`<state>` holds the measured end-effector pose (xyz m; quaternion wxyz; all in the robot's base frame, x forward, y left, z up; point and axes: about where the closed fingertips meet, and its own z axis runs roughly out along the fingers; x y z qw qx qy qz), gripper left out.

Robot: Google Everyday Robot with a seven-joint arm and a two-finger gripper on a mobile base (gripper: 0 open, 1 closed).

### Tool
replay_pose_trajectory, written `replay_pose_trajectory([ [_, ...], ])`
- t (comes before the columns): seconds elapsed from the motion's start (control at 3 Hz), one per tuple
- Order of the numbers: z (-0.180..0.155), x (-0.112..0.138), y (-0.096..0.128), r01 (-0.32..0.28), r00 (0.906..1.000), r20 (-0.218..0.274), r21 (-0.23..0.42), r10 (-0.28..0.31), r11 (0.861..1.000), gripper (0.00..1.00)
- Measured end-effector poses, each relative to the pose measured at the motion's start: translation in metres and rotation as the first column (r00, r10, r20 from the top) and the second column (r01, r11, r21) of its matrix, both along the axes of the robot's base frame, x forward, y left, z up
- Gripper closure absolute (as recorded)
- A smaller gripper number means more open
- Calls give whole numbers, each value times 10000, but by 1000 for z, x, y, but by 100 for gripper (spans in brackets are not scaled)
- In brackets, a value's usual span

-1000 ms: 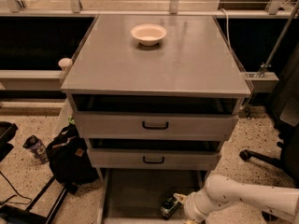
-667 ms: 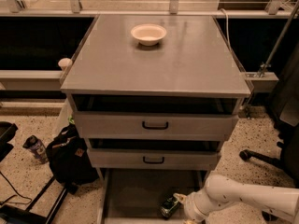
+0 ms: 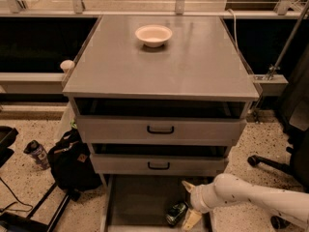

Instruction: Pick green can from bottom drawer and place on counter

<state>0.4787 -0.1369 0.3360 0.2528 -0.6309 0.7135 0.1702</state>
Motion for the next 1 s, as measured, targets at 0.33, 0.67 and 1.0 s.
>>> replay_pose_trajectory([
  [0.33,-27,14,-2,7,9999,118,340,-11,9994,0],
  [0.67,-45,32,-10,336,9987,357,379,-350,9987,0],
  [1.0,-63,24,-24,537,9980,309,296,-546,9981,0],
])
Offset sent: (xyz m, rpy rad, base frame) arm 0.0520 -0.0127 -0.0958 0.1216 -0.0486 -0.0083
